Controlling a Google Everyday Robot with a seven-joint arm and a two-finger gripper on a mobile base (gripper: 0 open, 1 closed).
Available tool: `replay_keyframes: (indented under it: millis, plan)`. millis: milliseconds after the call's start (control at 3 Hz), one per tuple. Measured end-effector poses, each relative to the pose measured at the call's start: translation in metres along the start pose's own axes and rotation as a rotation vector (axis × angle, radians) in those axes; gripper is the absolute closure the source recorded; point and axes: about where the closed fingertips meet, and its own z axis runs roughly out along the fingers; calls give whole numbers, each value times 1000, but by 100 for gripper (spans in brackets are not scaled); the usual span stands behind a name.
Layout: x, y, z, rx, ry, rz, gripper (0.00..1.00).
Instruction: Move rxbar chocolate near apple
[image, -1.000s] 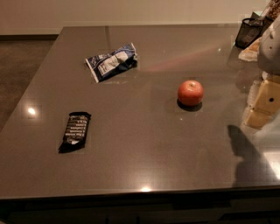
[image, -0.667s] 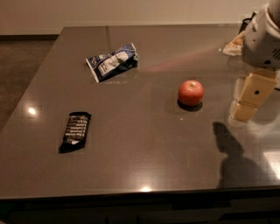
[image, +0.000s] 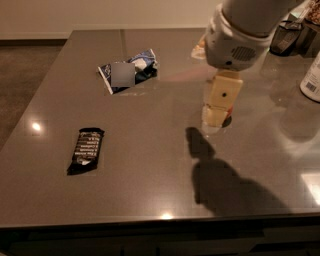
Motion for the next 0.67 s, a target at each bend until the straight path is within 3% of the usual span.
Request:
replay_keyframes:
  millis: [667]
  plan:
    - [-75, -14, 63, -89, -34, -196, 0]
